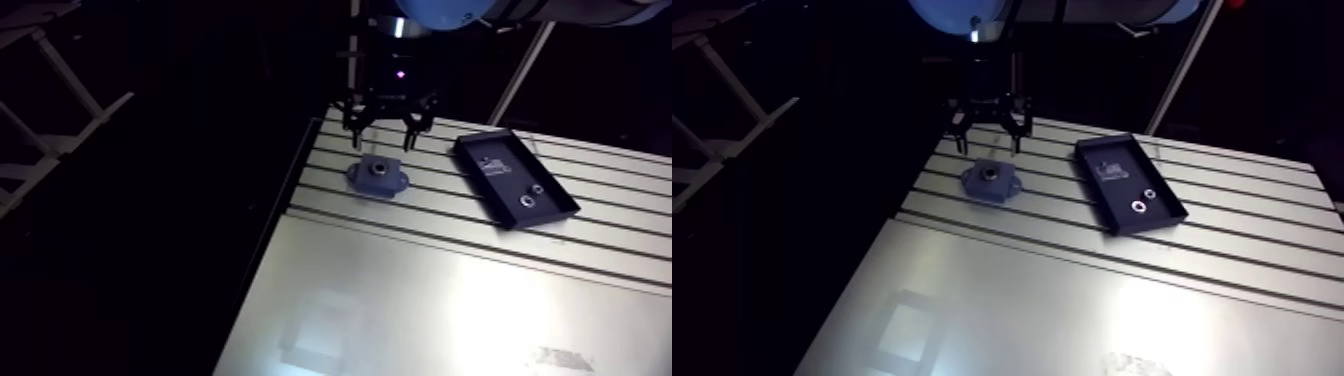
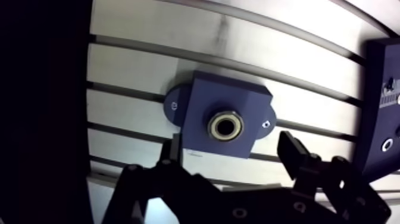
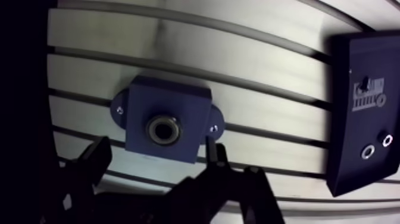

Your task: Pick up the bearing and press it into the housing until flush.

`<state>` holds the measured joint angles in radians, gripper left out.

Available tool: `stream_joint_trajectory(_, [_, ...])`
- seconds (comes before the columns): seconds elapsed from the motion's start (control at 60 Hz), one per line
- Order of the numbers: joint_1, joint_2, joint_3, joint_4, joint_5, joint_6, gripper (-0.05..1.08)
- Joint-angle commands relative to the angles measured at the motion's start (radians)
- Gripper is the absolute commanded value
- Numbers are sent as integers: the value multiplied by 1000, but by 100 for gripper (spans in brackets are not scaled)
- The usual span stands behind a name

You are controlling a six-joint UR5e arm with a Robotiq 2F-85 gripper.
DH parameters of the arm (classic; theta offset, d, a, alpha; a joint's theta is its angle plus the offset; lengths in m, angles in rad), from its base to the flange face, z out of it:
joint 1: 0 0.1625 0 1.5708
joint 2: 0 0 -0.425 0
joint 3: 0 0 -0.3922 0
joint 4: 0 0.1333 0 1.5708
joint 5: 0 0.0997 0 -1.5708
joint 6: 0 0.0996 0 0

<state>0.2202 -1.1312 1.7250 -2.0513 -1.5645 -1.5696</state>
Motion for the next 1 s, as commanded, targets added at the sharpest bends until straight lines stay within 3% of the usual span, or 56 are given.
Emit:
stream_joint_trajectory(0.017, [2, -3, 3, 11, 1, 52, 82])
stream_joint_trajectory(0.15, [4, -2, 3, 7, 2, 53, 92])
stream_joint_trajectory(0.483, [-1, 3, 3, 6, 10, 96, 99])
stream_joint_trajectory(1.0, [1, 11, 17, -29, 10, 139, 101])
